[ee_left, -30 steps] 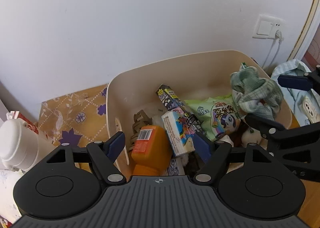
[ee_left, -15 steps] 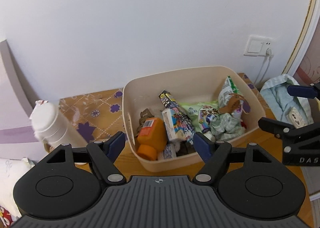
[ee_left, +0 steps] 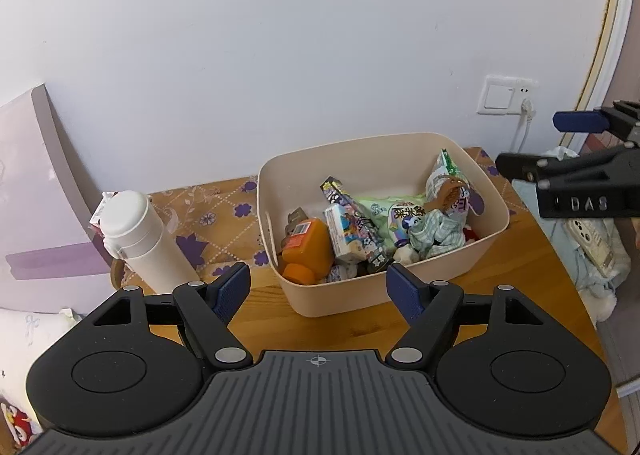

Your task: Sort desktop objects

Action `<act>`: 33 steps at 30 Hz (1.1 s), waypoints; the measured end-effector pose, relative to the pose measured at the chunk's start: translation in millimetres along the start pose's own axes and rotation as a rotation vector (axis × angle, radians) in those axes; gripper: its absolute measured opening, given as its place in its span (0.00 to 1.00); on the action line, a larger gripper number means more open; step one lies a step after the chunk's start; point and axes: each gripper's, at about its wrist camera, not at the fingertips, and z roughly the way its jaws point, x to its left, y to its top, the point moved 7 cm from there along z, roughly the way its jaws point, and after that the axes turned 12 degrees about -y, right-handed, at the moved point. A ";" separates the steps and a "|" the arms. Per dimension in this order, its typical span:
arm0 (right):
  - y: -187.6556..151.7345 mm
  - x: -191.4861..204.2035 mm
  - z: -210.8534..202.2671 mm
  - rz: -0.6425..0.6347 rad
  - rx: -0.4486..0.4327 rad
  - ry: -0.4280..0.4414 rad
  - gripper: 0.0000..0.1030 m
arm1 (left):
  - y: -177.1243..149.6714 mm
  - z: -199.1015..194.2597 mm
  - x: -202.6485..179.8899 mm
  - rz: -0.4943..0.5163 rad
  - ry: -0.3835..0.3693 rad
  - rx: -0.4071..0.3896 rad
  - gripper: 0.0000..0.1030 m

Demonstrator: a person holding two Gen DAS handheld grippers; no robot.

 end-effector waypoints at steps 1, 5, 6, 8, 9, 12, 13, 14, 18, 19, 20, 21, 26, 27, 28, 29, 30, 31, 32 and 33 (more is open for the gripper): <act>1.3 -1.2 -3.2 0.010 0.002 0.004 0.89 | 0.3 -0.8 -0.1 0.002 -0.003 0.001 0.74; 2.1 -8.6 -25.9 0.035 0.002 0.008 0.89 | 2.0 -11.7 -1.1 0.035 -0.003 -0.003 0.74; 2.1 -11.2 -31.7 0.044 0.003 0.012 0.89 | 2.7 -14.4 -1.8 0.045 -0.001 -0.002 0.74; 1.4 -17.4 -45.4 0.064 0.009 0.022 0.89 | 4.7 -20.4 -3.6 0.058 -0.003 0.005 0.74; 1.0 -20.3 -51.6 0.073 0.012 0.027 0.89 | 5.6 -24.6 -4.7 0.060 -0.004 0.003 0.74; -2.1 -28.0 -72.9 0.082 0.012 0.038 0.89 | 8.0 -41.1 -10.1 0.070 -0.008 -0.016 0.74; -3.3 -30.6 -80.6 0.081 0.010 0.039 0.89 | 8.3 -47.6 -12.9 0.074 -0.005 -0.022 0.74; -4.5 -33.4 -88.3 0.080 0.008 0.042 0.89 | 7.6 -54.4 -16.8 0.078 -0.005 -0.027 0.74; -12.0 -43.5 -115.6 0.092 0.009 0.060 0.94 | 0.8 -79.3 -36.1 0.105 -0.027 -0.026 0.74; -15.6 -44.8 -121.8 0.095 0.013 0.074 0.95 | -2.0 -86.7 -42.0 0.118 -0.025 -0.034 0.74; -19.2 -45.6 -127.4 0.096 0.016 0.082 0.95 | -4.7 -93.0 -47.2 0.126 -0.023 -0.043 0.74; -22.1 -46.3 -132.6 0.092 0.016 0.087 0.95 | -7.6 -100.0 -52.9 0.132 -0.025 -0.056 0.74; -32.7 -53.9 -161.7 0.083 0.012 0.110 0.95 | -21.9 -133.4 -72.7 0.140 -0.053 -0.097 0.74; -34.1 -55.6 -168.1 0.087 0.015 0.118 0.96 | -24.5 -138.9 -75.0 0.135 -0.058 -0.102 0.74; -35.7 -57.1 -175.2 0.093 0.016 0.129 0.96 | -26.3 -143.3 -76.4 0.131 -0.060 -0.102 0.75; -36.7 -58.4 -182.8 0.098 0.009 0.143 0.96 | -29.0 -146.9 -77.7 0.124 -0.054 -0.095 0.77; -37.4 -59.0 -191.0 0.101 -0.005 0.154 0.98 | -31.3 -150.5 -78.1 0.113 -0.045 -0.089 0.77; -38.5 -59.5 -199.0 0.101 -0.017 0.156 1.00 | -33.9 -156.3 -79.0 0.101 -0.041 -0.096 0.77; -39.2 -60.1 -206.4 0.099 -0.030 0.158 1.00 | -35.5 -160.9 -80.0 0.099 -0.039 -0.102 0.77; -39.3 -60.5 -212.0 0.098 -0.038 0.165 1.00 | -37.3 -166.3 -82.3 0.104 -0.034 -0.106 0.77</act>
